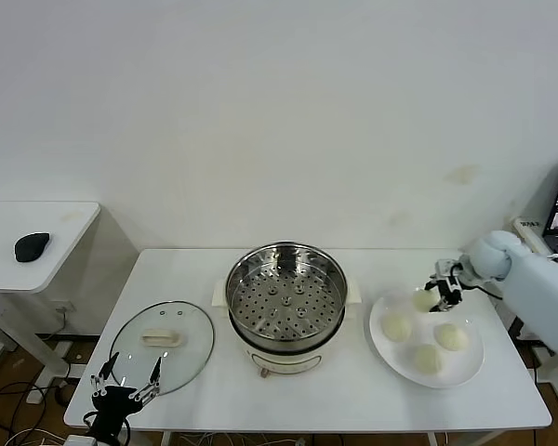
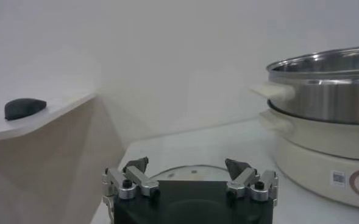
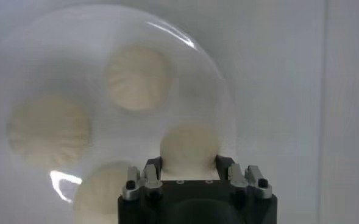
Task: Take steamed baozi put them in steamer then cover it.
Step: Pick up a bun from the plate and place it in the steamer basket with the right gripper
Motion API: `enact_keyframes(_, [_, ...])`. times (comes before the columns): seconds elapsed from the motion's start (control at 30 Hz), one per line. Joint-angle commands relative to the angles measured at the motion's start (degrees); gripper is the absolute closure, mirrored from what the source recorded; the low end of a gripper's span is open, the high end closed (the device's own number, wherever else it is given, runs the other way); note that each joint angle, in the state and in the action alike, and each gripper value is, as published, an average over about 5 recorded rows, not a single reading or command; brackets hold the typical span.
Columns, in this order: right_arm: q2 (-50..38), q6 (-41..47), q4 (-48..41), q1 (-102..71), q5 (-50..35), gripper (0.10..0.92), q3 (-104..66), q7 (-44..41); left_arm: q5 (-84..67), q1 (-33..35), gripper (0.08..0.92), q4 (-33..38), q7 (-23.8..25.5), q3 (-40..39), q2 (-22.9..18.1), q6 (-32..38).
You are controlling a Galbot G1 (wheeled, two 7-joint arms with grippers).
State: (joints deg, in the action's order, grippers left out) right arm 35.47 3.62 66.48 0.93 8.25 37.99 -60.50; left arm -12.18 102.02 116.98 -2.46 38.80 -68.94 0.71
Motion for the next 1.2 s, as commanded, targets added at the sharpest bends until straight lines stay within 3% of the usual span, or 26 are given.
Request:
enact_keyframes(0.03, [-5.5, 0.9, 10.4, 13.7, -10.5, 0.465, 9.7, 1.1, -0.5, -0.6, 0.177, -0.3, 0.0, -1.0, 0.1, 0.0])
enact_keyframes(0.27, [-0.7, 0.1, 13.2, 24.6, -16.6, 0.457, 18.8, 3.1, -0.9, -0.2, 0.177, 0.0, 0.0, -0.5, 0.8, 0.0])
enact_keyframes(0.63, [15.2, -5.1, 10.3, 33.0, -22.8, 0.457, 30.4, 6.9, -1.6, -0.8, 0.177, -0.8, 0.1, -0.2, 1.2, 0.1])
enact_keyframes(1.2, [33.5, -20.9, -0.3, 27.9, -8.0, 0.448, 35.9, 9.7, -1.4, -2.0, 0.177, -3.0, 0.3, 0.3, 1.2, 0.8])
